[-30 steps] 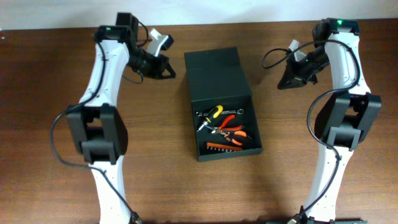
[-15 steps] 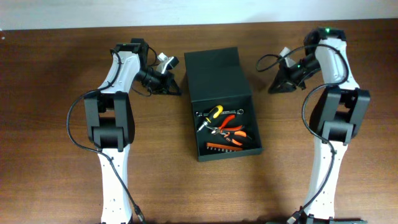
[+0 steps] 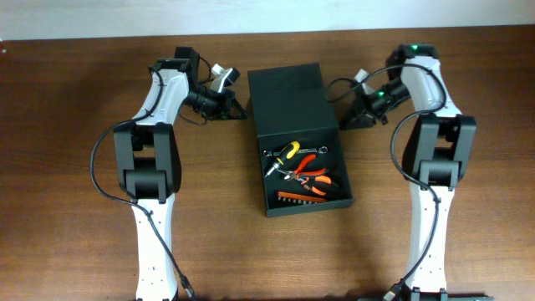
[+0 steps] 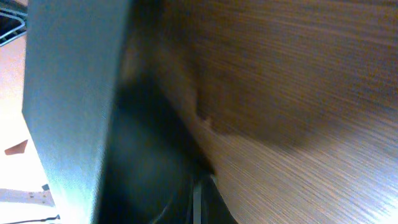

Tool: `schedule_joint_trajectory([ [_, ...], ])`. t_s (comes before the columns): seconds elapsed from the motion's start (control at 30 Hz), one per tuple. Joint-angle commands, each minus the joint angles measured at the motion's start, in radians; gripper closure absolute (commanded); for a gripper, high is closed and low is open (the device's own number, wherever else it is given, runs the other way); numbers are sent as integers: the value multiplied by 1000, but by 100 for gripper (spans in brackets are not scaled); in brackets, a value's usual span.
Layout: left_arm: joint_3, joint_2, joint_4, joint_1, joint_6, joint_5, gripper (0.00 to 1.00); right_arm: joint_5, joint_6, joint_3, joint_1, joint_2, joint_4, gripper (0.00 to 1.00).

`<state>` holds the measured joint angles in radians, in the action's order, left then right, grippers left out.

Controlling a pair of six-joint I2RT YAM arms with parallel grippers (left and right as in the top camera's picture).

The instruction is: Pack container

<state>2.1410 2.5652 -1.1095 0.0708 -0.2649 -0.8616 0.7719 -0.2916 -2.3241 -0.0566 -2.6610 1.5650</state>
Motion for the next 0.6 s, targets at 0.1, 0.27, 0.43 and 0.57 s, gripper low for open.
schedule_joint_trajectory([
  [0.1, 2, 22, 3, -2, 11, -26, 98, 60, -19, -2, 34, -18, -8, 95],
  [0.27, 2, 22, 25, 11, 30, -26, 98, 81, -19, -2, 35, -18, -22, 95],
  [0.43, 2, 22, 56, 34, 56, -26, 98, 94, -27, -2, 35, -18, -26, 95],
  [0.57, 2, 22, 69, 42, 71, -39, 98, 138, -76, -2, 35, -18, -20, 95],
])
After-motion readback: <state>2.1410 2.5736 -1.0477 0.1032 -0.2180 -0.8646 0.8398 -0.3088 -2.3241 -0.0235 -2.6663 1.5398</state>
